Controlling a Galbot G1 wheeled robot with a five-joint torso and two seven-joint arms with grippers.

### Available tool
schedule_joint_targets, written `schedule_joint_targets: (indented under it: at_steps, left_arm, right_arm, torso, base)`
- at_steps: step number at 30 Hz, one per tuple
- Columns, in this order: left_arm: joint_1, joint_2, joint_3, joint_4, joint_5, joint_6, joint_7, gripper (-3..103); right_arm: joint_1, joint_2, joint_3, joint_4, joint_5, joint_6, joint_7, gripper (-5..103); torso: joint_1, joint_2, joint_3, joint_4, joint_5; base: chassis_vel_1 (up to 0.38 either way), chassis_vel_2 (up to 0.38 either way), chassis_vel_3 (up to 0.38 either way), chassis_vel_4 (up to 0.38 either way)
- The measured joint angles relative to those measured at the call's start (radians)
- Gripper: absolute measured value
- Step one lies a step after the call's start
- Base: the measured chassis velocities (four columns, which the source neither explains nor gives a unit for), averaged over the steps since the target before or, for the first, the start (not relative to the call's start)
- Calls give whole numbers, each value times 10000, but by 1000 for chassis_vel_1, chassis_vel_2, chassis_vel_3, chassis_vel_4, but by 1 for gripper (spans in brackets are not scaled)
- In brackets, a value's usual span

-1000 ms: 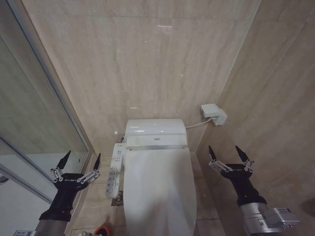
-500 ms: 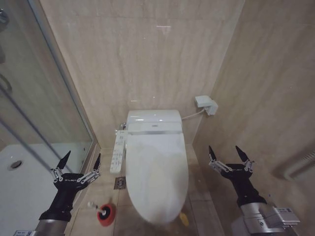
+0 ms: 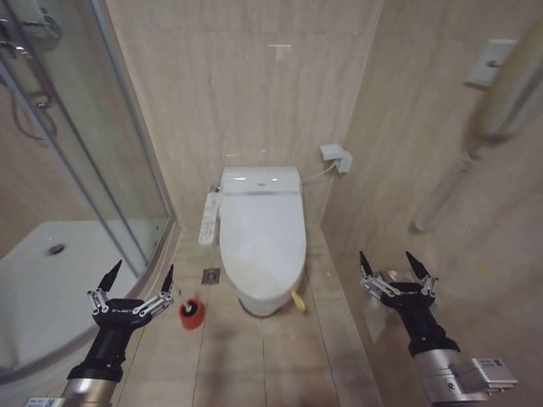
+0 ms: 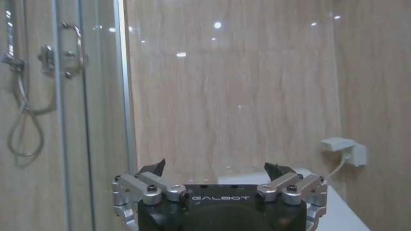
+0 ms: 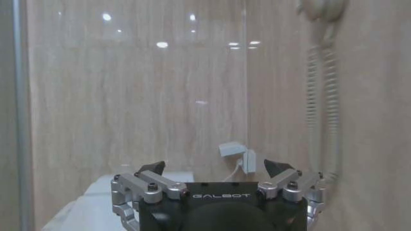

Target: Open the toilet lid, clean the toilet bowl with a toilet brush, close the toilet lid, and flush.

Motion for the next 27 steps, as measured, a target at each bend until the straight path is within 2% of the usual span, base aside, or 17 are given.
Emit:
schedule_joint_targets:
  at_steps: [1, 5, 6, 7, 11, 27]
  left_arm:
    - [-2, 1, 2, 1, 0, 0, 0, 100]
    - [0, 0, 0, -1, 0, -1, 0, 100]
    - [0, 0, 0, -1, 0, -1, 0, 100]
    - [-1, 0, 1, 1, 0, -1, 0, 100]
    - [-1, 0, 1, 1, 0, -1, 0, 100]
    - [-2, 1, 1, 0, 0, -1, 0, 100]
  right_arm:
    - [-1, 0, 1, 2, 0, 0, 0, 100]
    - [-1, -1, 1, 1, 0, 0, 0, 100]
    - [-1, -1, 1, 1, 0, 0, 0, 100]
    - [-2, 0, 1, 1, 0, 0, 0, 100]
    - [-4, 0, 1, 1, 0, 0, 0, 100]
    - [0, 0, 1, 1, 0, 0, 0, 100]
  torso:
    - [-2, 2, -3, -9, -24]
    - [-6, 4, -4, -1, -2]
    - [-6, 4, -4, -1, -2]
    - [-5, 4, -4, -3, -18]
    - [-7, 5, -4, -5, -12]
    - [2, -2, 0, -5, -15]
  base:
    - [316, -349, -343, 356]
    - [334, -311, -323, 325]
    - [321, -272, -262, 267]
    - [164, -232, -262, 208]
    - [85, -67, -142, 95]
    - [-34, 26, 36, -25]
